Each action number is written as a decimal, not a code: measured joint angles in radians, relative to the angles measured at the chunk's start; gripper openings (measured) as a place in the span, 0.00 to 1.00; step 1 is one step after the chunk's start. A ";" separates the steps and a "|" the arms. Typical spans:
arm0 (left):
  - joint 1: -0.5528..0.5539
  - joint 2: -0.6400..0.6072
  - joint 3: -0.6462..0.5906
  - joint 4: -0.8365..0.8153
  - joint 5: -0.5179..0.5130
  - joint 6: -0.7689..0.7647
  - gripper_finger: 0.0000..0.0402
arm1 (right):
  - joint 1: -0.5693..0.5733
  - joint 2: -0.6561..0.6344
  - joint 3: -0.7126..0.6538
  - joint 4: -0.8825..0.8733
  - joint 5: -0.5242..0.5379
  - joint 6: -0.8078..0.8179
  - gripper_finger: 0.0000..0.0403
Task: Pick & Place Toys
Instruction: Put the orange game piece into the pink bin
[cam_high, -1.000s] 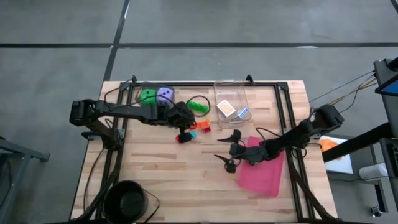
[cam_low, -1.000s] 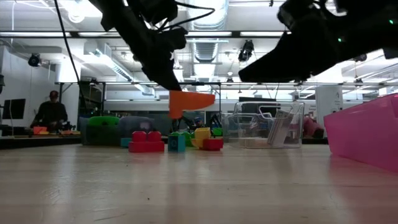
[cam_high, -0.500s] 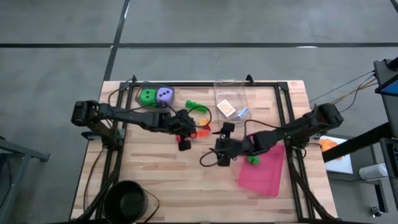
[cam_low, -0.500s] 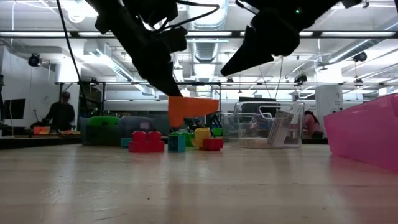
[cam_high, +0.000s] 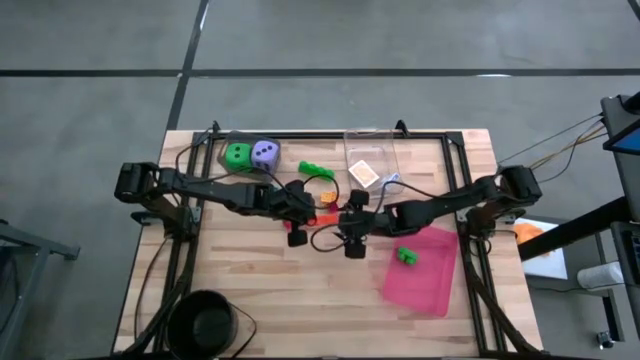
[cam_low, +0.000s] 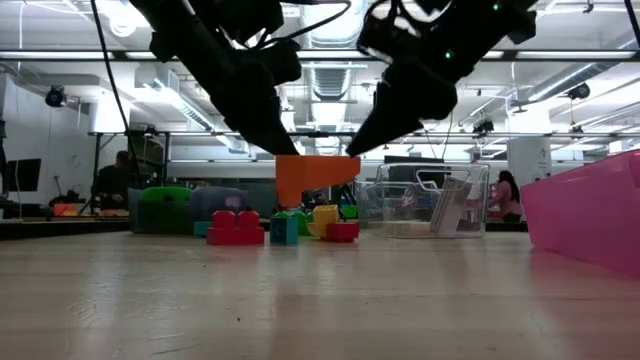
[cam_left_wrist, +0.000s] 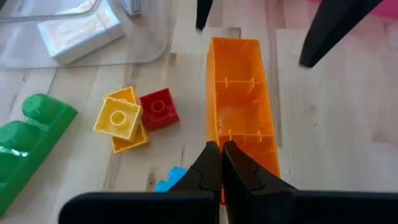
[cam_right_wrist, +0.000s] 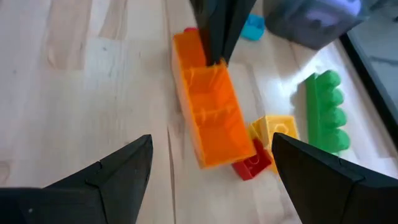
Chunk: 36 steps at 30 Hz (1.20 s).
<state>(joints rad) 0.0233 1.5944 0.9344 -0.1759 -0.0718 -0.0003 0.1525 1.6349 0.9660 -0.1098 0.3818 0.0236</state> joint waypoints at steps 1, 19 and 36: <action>-0.001 0.000 0.000 0.004 0.003 0.000 0.00 | -0.005 0.008 0.000 0.003 -0.014 -0.001 0.80; -0.010 0.000 -0.008 0.026 0.013 0.003 0.00 | -0.030 0.146 0.087 0.026 -0.059 -0.032 0.77; -0.012 0.001 -0.008 0.027 0.026 0.058 0.01 | -0.024 0.156 0.103 0.004 -0.072 -0.042 0.33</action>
<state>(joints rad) 0.0116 1.5951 0.9260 -0.1490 -0.0454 0.0581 0.1285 1.7908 1.0691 -0.1062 0.3099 -0.0180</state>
